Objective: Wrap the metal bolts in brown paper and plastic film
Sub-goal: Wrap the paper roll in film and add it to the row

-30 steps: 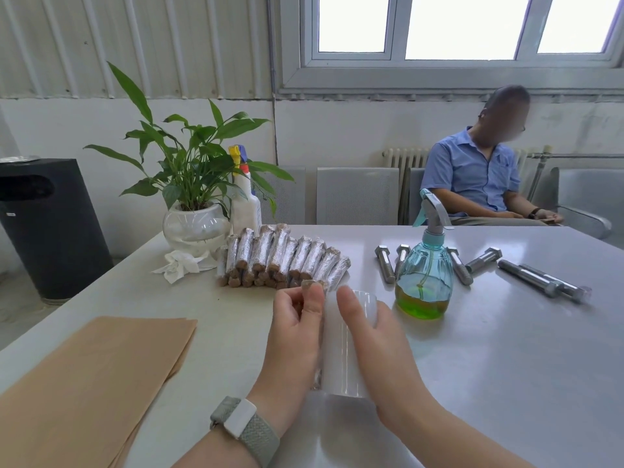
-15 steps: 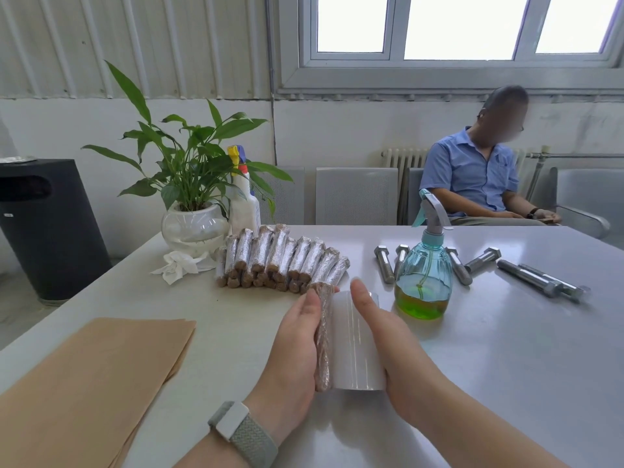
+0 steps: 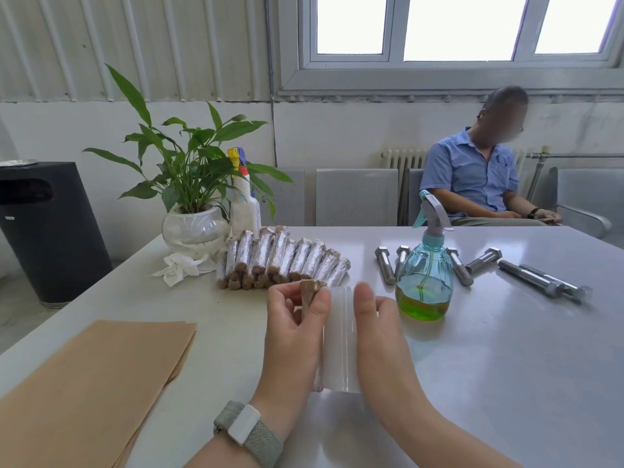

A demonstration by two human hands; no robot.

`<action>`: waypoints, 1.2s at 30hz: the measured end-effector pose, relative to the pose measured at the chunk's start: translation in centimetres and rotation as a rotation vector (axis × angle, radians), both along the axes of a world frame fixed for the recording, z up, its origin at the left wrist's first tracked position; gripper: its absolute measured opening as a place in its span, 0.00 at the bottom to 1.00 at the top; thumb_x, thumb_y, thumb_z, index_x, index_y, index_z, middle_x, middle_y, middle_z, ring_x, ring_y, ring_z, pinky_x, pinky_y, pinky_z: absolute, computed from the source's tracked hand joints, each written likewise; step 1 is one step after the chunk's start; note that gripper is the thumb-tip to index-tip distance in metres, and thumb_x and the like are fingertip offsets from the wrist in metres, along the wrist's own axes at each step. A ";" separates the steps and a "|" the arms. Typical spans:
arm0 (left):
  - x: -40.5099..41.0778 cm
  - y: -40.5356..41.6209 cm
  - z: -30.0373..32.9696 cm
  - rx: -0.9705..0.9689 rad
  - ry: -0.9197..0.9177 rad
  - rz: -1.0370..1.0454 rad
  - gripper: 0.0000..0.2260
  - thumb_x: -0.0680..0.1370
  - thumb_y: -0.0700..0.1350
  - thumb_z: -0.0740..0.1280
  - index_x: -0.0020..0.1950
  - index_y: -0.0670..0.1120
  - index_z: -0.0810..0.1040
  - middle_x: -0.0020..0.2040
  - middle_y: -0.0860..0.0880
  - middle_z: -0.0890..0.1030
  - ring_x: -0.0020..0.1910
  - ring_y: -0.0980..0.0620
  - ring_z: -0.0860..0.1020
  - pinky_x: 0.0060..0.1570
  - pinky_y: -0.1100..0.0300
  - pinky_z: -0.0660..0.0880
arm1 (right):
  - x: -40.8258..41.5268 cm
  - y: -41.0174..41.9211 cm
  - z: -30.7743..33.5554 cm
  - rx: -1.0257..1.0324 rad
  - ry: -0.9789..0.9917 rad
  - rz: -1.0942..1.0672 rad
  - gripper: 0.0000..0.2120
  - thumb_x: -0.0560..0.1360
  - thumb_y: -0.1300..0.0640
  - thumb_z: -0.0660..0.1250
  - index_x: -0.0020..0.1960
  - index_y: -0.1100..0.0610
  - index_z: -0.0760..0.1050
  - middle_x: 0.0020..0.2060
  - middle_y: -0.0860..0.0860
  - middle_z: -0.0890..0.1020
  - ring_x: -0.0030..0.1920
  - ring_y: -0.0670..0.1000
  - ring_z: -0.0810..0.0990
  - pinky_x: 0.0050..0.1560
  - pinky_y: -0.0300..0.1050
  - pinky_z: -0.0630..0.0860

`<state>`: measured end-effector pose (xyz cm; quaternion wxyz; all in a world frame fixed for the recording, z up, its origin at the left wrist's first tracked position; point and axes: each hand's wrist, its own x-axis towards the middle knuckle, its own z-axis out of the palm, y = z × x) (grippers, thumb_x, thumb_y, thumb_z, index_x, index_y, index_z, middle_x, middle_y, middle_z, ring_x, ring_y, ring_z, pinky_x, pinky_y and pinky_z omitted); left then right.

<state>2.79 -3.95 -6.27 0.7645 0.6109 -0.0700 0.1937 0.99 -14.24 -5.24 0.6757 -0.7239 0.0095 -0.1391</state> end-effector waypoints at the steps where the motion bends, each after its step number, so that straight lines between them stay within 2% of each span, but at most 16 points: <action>1: -0.2 -0.1 0.0 -0.072 0.026 -0.068 0.16 0.71 0.60 0.73 0.52 0.55 0.74 0.41 0.56 0.81 0.42 0.57 0.80 0.41 0.64 0.78 | 0.0 0.1 -0.1 -0.027 -0.008 -0.010 0.30 0.68 0.21 0.48 0.49 0.44 0.68 0.41 0.36 0.81 0.41 0.34 0.78 0.36 0.37 0.70; 3: -0.7 -0.2 0.4 -0.214 0.117 -0.251 0.17 0.73 0.59 0.71 0.56 0.51 0.77 0.45 0.51 0.82 0.45 0.52 0.81 0.42 0.58 0.79 | 0.0 0.0 0.0 -0.057 -0.037 -0.016 0.29 0.67 0.21 0.48 0.49 0.43 0.68 0.42 0.31 0.78 0.42 0.34 0.78 0.38 0.40 0.70; 7: -0.6 -0.4 0.3 -0.338 0.259 -0.344 0.19 0.78 0.57 0.59 0.55 0.48 0.84 0.52 0.43 0.85 0.50 0.46 0.83 0.42 0.56 0.80 | 0.6 -0.5 -0.5 0.093 0.031 0.026 0.33 0.64 0.24 0.58 0.53 0.48 0.75 0.45 0.43 0.83 0.46 0.41 0.82 0.48 0.49 0.78; 9: -0.5 -0.6 0.3 -0.263 0.251 -0.282 0.18 0.82 0.54 0.56 0.53 0.49 0.85 0.53 0.43 0.85 0.53 0.47 0.83 0.47 0.56 0.79 | 1.0 -0.9 -0.3 0.144 0.102 0.125 0.31 0.67 0.29 0.62 0.53 0.52 0.81 0.46 0.49 0.85 0.48 0.50 0.84 0.54 0.55 0.80; 11: -0.3 -0.6 0.2 -0.135 0.202 -0.208 0.17 0.82 0.55 0.57 0.52 0.51 0.84 0.51 0.46 0.85 0.53 0.48 0.83 0.50 0.55 0.78 | 1.1 -1.5 0.1 0.174 0.185 0.245 0.26 0.67 0.31 0.65 0.51 0.50 0.84 0.45 0.51 0.87 0.48 0.53 0.85 0.53 0.54 0.81; 13: -0.3 -0.4 0.2 -0.020 0.160 -0.156 0.17 0.79 0.58 0.59 0.53 0.50 0.81 0.50 0.45 0.85 0.53 0.47 0.83 0.53 0.50 0.78 | 1.1 -2.1 0.2 0.179 0.231 0.323 0.26 0.66 0.31 0.68 0.51 0.50 0.84 0.47 0.52 0.87 0.48 0.53 0.86 0.53 0.52 0.80; 16: -0.1 0.0 0.1 0.119 0.094 -0.082 0.19 0.76 0.60 0.60 0.52 0.46 0.78 0.46 0.44 0.84 0.47 0.44 0.82 0.52 0.48 0.78 | 1.3 -2.1 0.0 0.078 0.179 0.249 0.33 0.64 0.28 0.67 0.57 0.51 0.76 0.50 0.50 0.85 0.51 0.50 0.84 0.58 0.54 0.78; 19: 0.0 0.2 0.3 0.129 0.068 -0.027 0.21 0.73 0.63 0.61 0.48 0.46 0.77 0.36 0.49 0.81 0.36 0.50 0.79 0.40 0.56 0.77 | 1.3 -1.8 0.1 0.021 0.116 0.153 0.32 0.63 0.27 0.65 0.54 0.51 0.76 0.47 0.49 0.84 0.46 0.46 0.84 0.50 0.46 0.79; 21: -0.1 0.2 0.2 0.111 0.062 0.000 0.20 0.73 0.63 0.62 0.48 0.47 0.77 0.38 0.48 0.81 0.39 0.53 0.79 0.42 0.58 0.78 | 1.2 -1.4 0.2 0.035 0.101 0.141 0.32 0.63 0.26 0.65 0.53 0.51 0.77 0.45 0.49 0.84 0.44 0.46 0.84 0.45 0.44 0.78; 23: -0.2 -0.1 0.2 0.038 0.073 -0.025 0.20 0.71 0.62 0.66 0.51 0.46 0.76 0.45 0.44 0.82 0.43 0.52 0.81 0.47 0.52 0.79 | 1.1 -1.0 -0.1 0.014 0.065 0.119 0.34 0.65 0.24 0.63 0.53 0.53 0.77 0.44 0.50 0.84 0.45 0.49 0.84 0.46 0.48 0.79; 26: -0.3 -0.4 0.0 -0.097 0.127 -0.081 0.23 0.67 0.61 0.73 0.54 0.48 0.75 0.45 0.47 0.83 0.46 0.50 0.82 0.48 0.52 0.79 | 1.2 -0.4 -0.6 -0.029 0.067 0.074 0.36 0.71 0.24 0.52 0.52 0.55 0.76 0.44 0.51 0.83 0.46 0.51 0.82 0.50 0.54 0.78; 28: -0.6 -0.4 0.0 -0.157 0.178 -0.170 0.26 0.65 0.64 0.76 0.55 0.50 0.75 0.47 0.47 0.83 0.46 0.49 0.83 0.46 0.51 0.79 | 1.1 -0.3 -0.6 -0.036 0.068 0.026 0.35 0.69 0.24 0.48 0.49 0.52 0.75 0.41 0.48 0.82 0.42 0.43 0.81 0.44 0.48 0.76; 30: -0.8 -0.5 -0.1 -0.201 0.234 -0.263 0.26 0.65 0.68 0.74 0.55 0.52 0.79 0.51 0.46 0.84 0.50 0.46 0.84 0.46 0.51 0.80 | 1.1 -0.4 -0.5 -0.084 0.067 -0.035 0.32 0.66 0.23 0.49 0.48 0.49 0.72 0.39 0.45 0.79 0.38 0.36 0.78 0.36 0.40 0.69; 33: -0.9 -0.6 0.0 -0.279 0.270 -0.337 0.20 0.75 0.63 0.65 0.58 0.51 0.82 0.56 0.43 0.84 0.56 0.43 0.82 0.52 0.48 0.78 | 1.1 -0.6 -0.5 -0.069 0.058 -0.045 0.30 0.64 0.24 0.54 0.49 0.48 0.71 0.40 0.44 0.80 0.37 0.34 0.78 0.31 0.33 0.69; 35: -0.6 -0.5 0.0 -0.192 0.227 -0.284 0.16 0.80 0.59 0.60 0.56 0.53 0.83 0.55 0.45 0.84 0.56 0.46 0.82 0.55 0.48 0.77 | 1.3 -0.8 -0.6 0.083 0.087 0.038 0.29 0.65 0.27 0.62 0.52 0.50 0.74 0.43 0.47 0.83 0.39 0.38 0.81 0.36 0.32 0.74; 36: -0.5 -0.4 0.0 -0.124 0.187 -0.247 0.16 0.80 0.59 0.59 0.55 0.54 0.83 0.54 0.48 0.85 0.55 0.49 0.83 0.54 0.52 0.77 | 1.4 -1.0 -0.6 0.149 0.131 0.114 0.29 0.65 0.29 0.66 0.54 0.51 0.76 0.45 0.49 0.84 0.42 0.42 0.84 0.41 0.37 0.79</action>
